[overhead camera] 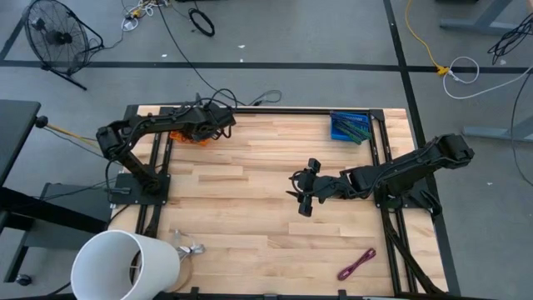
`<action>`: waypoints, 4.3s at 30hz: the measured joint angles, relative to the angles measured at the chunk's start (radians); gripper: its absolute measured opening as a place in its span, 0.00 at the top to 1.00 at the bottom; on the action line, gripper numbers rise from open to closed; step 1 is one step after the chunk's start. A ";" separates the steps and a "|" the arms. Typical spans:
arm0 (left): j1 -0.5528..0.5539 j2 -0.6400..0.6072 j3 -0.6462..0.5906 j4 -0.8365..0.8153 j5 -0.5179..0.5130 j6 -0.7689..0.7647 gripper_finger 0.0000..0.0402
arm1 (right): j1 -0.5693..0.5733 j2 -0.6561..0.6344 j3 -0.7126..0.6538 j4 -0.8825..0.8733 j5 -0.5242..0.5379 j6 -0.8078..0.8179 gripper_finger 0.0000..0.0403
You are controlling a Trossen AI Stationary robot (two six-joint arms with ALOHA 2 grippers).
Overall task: Pick & Place USB Port
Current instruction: Put the pink charger cable into the blue bin
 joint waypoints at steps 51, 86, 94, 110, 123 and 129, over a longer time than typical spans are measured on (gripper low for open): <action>-0.853 -0.003 0.000 0.788 1.019 0.178 0.61 | 0.613 0.068 0.000 -0.429 -0.494 1.164 0.51; -0.839 -0.003 0.000 0.795 0.936 0.189 0.61 | 0.666 0.283 0.005 -0.439 -0.662 1.251 0.66; -0.839 -0.003 0.000 0.795 0.934 0.189 0.61 | 0.534 0.267 0.003 -0.428 -0.462 0.988 0.66; -0.839 -0.003 0.000 0.795 0.934 0.188 0.61 | 0.368 0.273 0.002 -0.319 -0.302 0.864 0.70; -0.839 -0.003 0.000 0.795 0.934 0.188 0.61 | 0.251 0.272 0.002 -0.013 -0.369 0.542 0.71; -0.839 -0.003 0.000 0.795 0.934 0.188 0.61 | 0.238 0.272 0.002 -0.078 -0.407 0.442 0.71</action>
